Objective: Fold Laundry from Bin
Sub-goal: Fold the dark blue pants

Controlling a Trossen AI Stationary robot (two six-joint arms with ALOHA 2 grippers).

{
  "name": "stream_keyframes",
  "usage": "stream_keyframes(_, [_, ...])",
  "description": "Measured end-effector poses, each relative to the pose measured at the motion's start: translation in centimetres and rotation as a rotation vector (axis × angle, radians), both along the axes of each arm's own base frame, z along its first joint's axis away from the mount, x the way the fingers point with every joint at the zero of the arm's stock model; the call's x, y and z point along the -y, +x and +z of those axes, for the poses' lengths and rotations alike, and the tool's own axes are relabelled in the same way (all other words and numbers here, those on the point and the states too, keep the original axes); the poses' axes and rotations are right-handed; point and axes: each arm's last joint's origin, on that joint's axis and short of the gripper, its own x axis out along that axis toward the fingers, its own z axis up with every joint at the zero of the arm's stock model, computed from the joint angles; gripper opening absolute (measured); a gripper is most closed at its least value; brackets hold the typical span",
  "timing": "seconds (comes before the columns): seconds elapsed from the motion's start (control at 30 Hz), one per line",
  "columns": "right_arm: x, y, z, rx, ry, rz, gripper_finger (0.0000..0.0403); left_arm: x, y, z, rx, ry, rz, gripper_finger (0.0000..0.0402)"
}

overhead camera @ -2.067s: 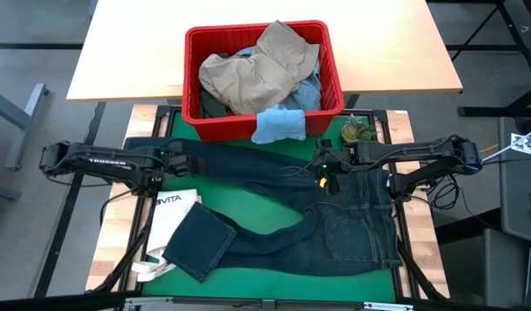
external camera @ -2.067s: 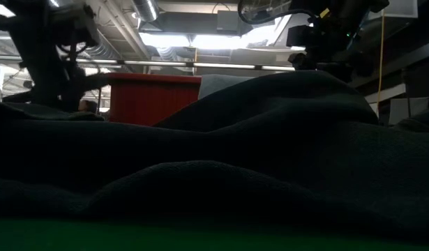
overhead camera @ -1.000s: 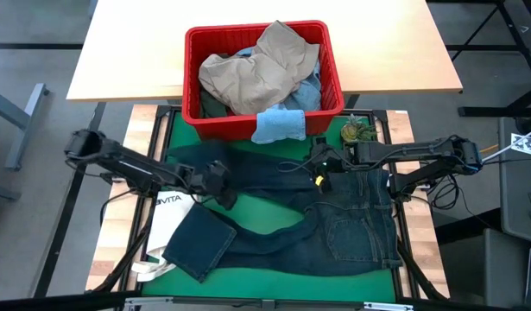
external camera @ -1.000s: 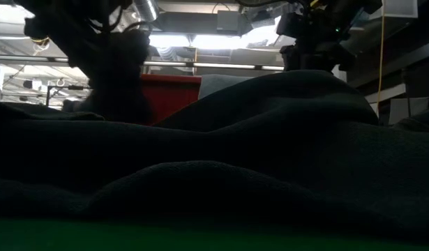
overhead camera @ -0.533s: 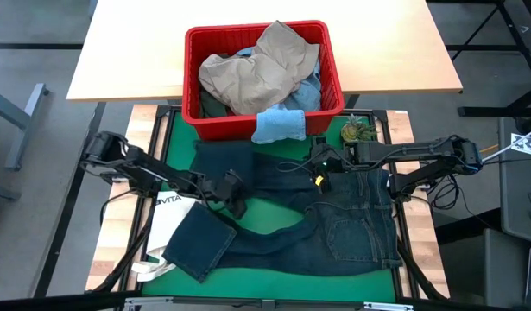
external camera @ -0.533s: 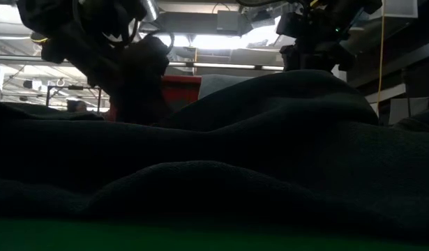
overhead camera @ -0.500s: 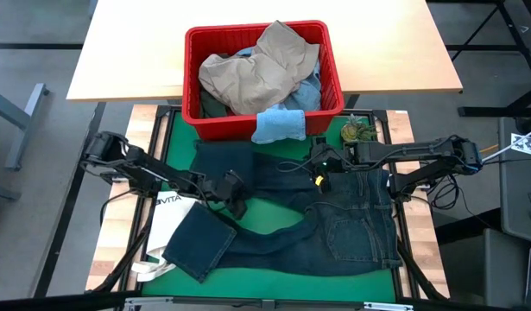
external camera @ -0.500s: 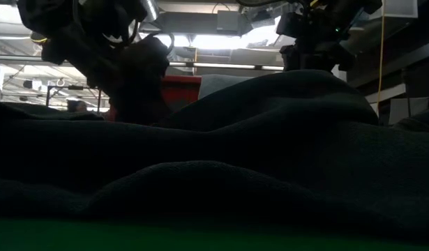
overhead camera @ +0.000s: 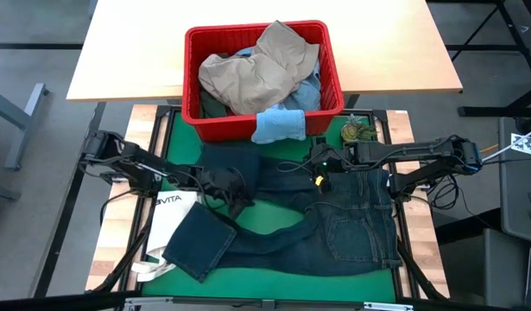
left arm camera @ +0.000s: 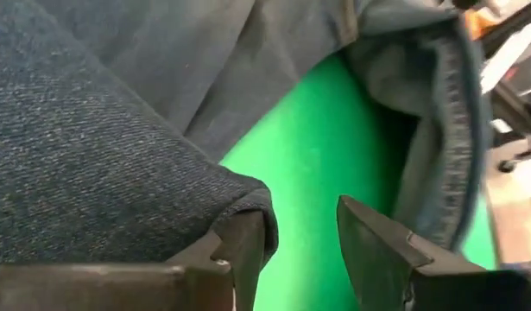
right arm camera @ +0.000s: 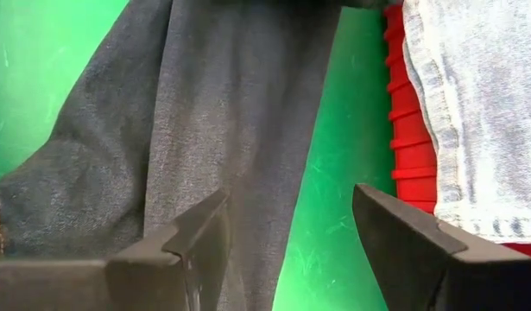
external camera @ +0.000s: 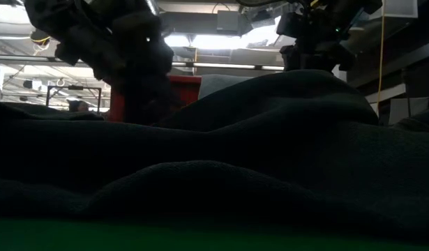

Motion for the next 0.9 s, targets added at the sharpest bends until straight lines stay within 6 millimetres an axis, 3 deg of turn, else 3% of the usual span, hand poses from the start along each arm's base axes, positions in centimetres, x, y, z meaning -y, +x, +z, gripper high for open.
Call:
stream_keyframes(0.27, [-0.1,0.0,0.0,-0.001,0.038,0.027,0.0237,-1.1,-0.9,2.5,0.067,-0.028,-0.001,0.0141])
stream_keyframes(0.6, [-0.1,0.0,-0.1,-0.008,0.042,0.029,0.0237,-1.2,-4.0,2.6,-0.184,-0.095,-0.03,0.0141])
stream_keyframes(0.9, [-0.1,0.0,-0.1,-0.007,0.042,0.029,0.0237,-1.9,-7.0,5.2,-0.169,-0.095,0.038,0.0136])
